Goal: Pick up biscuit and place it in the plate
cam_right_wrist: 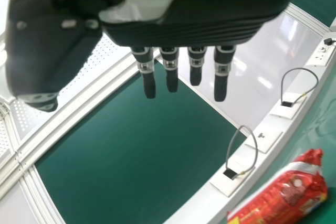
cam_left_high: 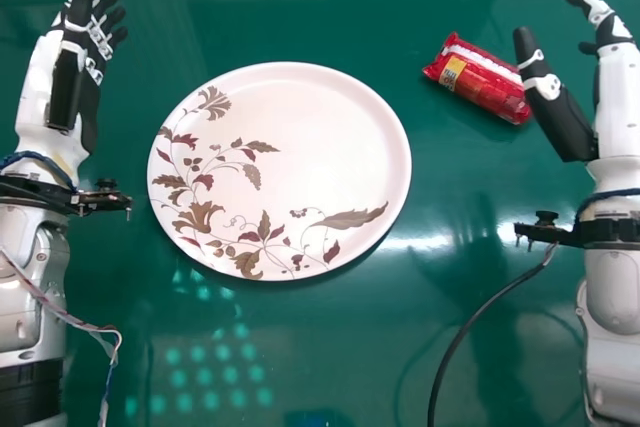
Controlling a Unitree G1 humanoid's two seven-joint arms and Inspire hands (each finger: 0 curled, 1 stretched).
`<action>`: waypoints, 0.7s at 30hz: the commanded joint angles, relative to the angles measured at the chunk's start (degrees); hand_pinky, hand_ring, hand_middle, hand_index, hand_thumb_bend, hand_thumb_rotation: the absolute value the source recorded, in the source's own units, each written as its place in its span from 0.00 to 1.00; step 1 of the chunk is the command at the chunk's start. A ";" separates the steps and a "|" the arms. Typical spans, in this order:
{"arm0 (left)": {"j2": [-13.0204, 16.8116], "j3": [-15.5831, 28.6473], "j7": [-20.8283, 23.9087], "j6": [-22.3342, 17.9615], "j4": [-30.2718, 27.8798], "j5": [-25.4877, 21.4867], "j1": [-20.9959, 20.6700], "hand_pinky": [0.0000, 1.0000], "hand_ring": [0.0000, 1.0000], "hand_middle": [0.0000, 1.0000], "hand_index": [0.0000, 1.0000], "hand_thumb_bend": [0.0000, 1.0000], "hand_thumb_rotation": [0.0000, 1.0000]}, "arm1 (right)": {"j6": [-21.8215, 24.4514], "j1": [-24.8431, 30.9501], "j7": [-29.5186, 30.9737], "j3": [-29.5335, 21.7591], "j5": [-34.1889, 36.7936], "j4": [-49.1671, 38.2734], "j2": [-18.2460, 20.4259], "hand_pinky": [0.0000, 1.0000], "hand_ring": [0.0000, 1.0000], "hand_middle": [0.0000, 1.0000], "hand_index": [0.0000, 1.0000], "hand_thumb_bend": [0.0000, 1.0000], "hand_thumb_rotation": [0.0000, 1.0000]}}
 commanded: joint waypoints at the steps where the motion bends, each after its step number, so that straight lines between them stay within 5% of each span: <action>1: 0.09 -0.65 0.07 -0.96 0.31 0.46 -0.04 1.00 1.00 1.00 1.00 0.88 0.70 | 0.71 -0.24 0.61 -0.23 -0.15 -1.02 -0.63 0.82 0.96 1.00 0.93 0.88 0.61; 11: 0.59 -0.54 -0.03 -2.38 1.76 0.21 -0.72 1.00 1.00 1.00 1.00 0.88 0.69 | 1.40 -2.15 4.86 -1.59 1.21 1.53 -5.36 0.82 0.97 1.00 0.96 0.99 0.59; 14: 0.89 -0.36 0.08 -1.76 1.40 0.12 -0.64 1.00 1.00 1.00 1.00 0.89 0.69 | 2.35 -3.69 7.93 -2.10 2.52 3.55 -8.03 0.72 0.96 1.00 0.98 1.00 0.59; 21: 0.73 -0.17 0.83 -0.82 0.43 -0.10 -0.34 1.00 1.00 1.00 1.00 0.93 0.68 | 5.27 -7.98 14.33 -1.84 2.68 9.19 -14.92 0.82 0.98 1.00 1.00 1.00 0.61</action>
